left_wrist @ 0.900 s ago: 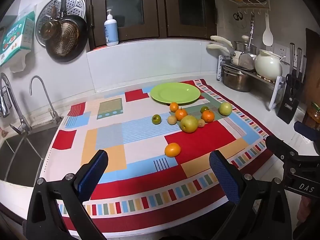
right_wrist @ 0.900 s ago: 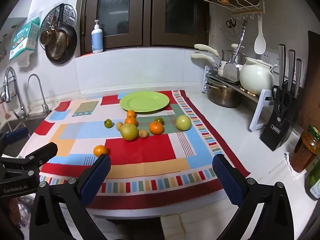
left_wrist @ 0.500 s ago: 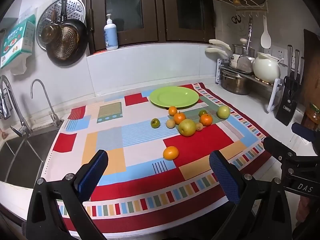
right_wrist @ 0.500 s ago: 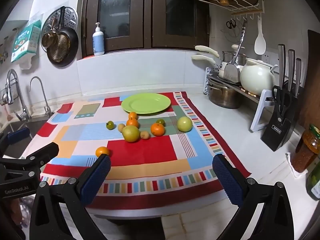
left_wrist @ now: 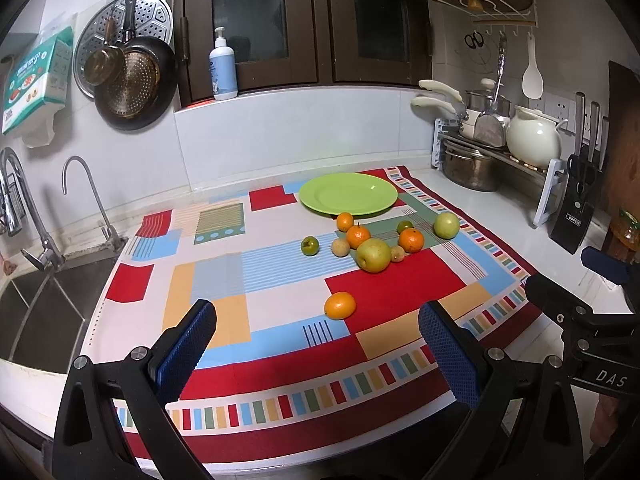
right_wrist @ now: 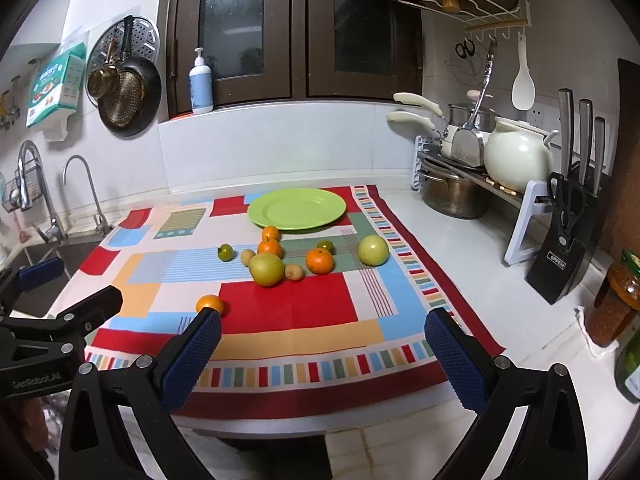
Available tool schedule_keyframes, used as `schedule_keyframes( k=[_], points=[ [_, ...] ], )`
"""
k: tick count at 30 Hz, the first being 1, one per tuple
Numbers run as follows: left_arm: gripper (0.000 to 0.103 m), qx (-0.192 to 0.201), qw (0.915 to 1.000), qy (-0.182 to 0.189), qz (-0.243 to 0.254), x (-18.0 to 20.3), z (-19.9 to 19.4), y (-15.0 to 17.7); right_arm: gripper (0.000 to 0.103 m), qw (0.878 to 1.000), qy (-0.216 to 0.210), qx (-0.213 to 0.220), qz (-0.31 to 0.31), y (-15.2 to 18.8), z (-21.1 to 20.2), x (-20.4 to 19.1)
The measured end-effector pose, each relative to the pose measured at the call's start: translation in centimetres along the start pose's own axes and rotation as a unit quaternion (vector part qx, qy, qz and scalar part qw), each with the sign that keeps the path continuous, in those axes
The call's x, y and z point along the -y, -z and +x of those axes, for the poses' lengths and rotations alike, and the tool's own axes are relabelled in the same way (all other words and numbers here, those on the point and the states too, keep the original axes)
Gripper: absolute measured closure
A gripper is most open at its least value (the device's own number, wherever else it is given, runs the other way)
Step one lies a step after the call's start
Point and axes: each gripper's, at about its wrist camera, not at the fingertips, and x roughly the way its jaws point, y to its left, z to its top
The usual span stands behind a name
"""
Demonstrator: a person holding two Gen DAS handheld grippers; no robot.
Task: Organize fruits
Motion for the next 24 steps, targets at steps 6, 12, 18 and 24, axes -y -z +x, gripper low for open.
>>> schedule_keyframes(
  k=[6, 12, 18, 24],
  points=[
    [0.000, 0.000, 1.0000, 0.001, 0.000, 0.02, 0.01, 0.01, 0.001, 1.000, -0.001, 0.001, 0.000, -0.03, -0.04, -0.11],
    [0.000, -0.001, 1.0000, 0.001, 0.000, 0.06, 0.01, 0.01, 0.001, 1.000, -0.002, 0.001, -0.001, 0.05, -0.03, -0.13],
    [0.000, -0.001, 1.0000, 0.001, 0.000, 0.06, 0.00, -0.01, 0.001, 1.000, -0.002, 0.001, -0.001, 0.06, -0.03, -0.18],
    [0.000, -0.002, 1.0000, 0.002, 0.000, 0.12, 0.00, -0.04, 0.001, 1.000, -0.003, 0.001, -0.001, 0.08, -0.02, -0.26]
  ],
)
